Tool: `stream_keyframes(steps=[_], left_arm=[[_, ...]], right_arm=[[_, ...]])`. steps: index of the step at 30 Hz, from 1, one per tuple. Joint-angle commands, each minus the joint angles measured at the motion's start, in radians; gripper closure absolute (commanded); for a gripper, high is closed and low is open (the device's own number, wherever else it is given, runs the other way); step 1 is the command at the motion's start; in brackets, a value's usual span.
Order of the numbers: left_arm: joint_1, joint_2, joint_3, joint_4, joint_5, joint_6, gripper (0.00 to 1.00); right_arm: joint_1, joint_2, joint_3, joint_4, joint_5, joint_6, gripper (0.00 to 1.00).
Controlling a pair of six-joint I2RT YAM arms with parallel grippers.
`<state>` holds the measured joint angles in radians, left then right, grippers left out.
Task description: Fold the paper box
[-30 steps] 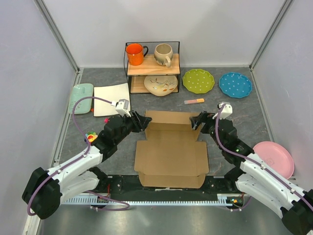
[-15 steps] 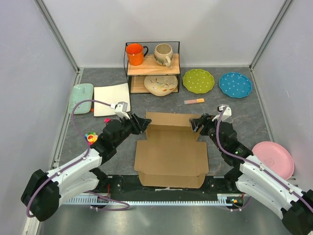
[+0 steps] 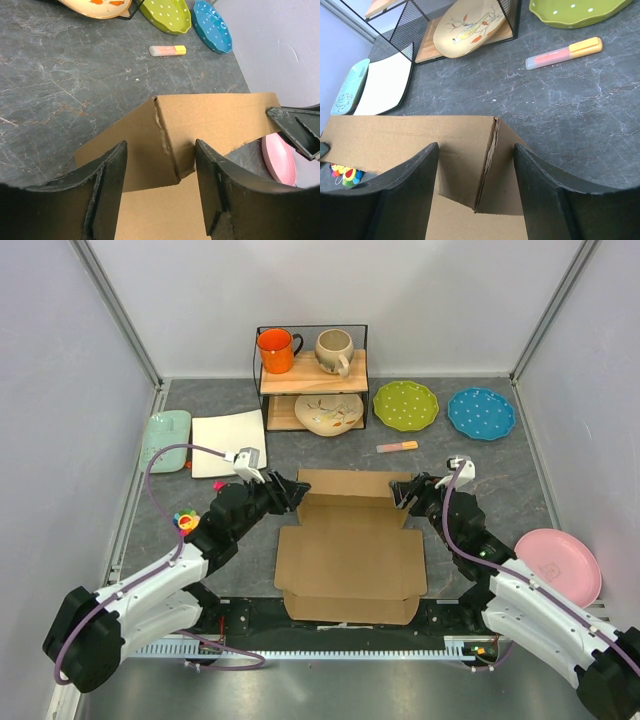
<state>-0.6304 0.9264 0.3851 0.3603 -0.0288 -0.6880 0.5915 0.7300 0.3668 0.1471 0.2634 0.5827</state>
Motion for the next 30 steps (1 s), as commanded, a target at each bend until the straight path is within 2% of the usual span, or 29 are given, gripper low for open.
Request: stream_keyframes(steps=[1,2,5,8,13,16,17,19,20,23,30], left_arm=[[0.001,0.052,0.047,-0.061,-0.005,-0.002,0.41],[0.001,0.060,0.046,-0.055,-0.002,-0.004,0.45],[0.001,0.077,0.028,-0.032,0.000,-0.019,0.65],[0.001,0.078,0.003,-0.015,0.001,-0.024,0.76],[0.003,0.063,0.003,-0.029,-0.005,-0.019,0.79],[0.005,0.048,0.024,-0.055,-0.010,-0.015,0.74],[0.003,0.043,0.038,-0.079,-0.014,-0.015,0.66],[0.003,0.025,0.050,-0.099,-0.017,-0.007,0.56],[0.003,0.016,0.060,-0.121,-0.029,-0.004,0.46],[0.005,-0.023,0.075,-0.155,-0.062,0.007,0.36],[0.023,-0.149,0.087,-0.241,-0.123,0.013,0.29]], right_arm=[[-0.002,0.037,-0.043,-0.129,0.019,-0.038,0.32],[-0.002,0.039,-0.043,-0.127,0.020,-0.040,0.33],[-0.002,0.043,-0.049,-0.126,0.019,-0.041,0.36],[-0.004,0.042,-0.057,-0.124,0.017,-0.040,0.38],[-0.002,0.031,-0.058,-0.126,0.016,-0.041,0.39],[-0.004,0.032,-0.037,-0.135,0.016,-0.046,0.37],[-0.002,0.031,-0.029,-0.139,0.014,-0.047,0.33],[-0.004,0.028,-0.003,-0.144,0.020,-0.057,0.28],[-0.004,0.028,0.006,-0.171,0.023,-0.060,0.23],[-0.004,0.017,0.040,-0.204,0.045,-0.069,0.18],[-0.004,-0.032,0.119,-0.265,0.063,-0.070,0.09]])
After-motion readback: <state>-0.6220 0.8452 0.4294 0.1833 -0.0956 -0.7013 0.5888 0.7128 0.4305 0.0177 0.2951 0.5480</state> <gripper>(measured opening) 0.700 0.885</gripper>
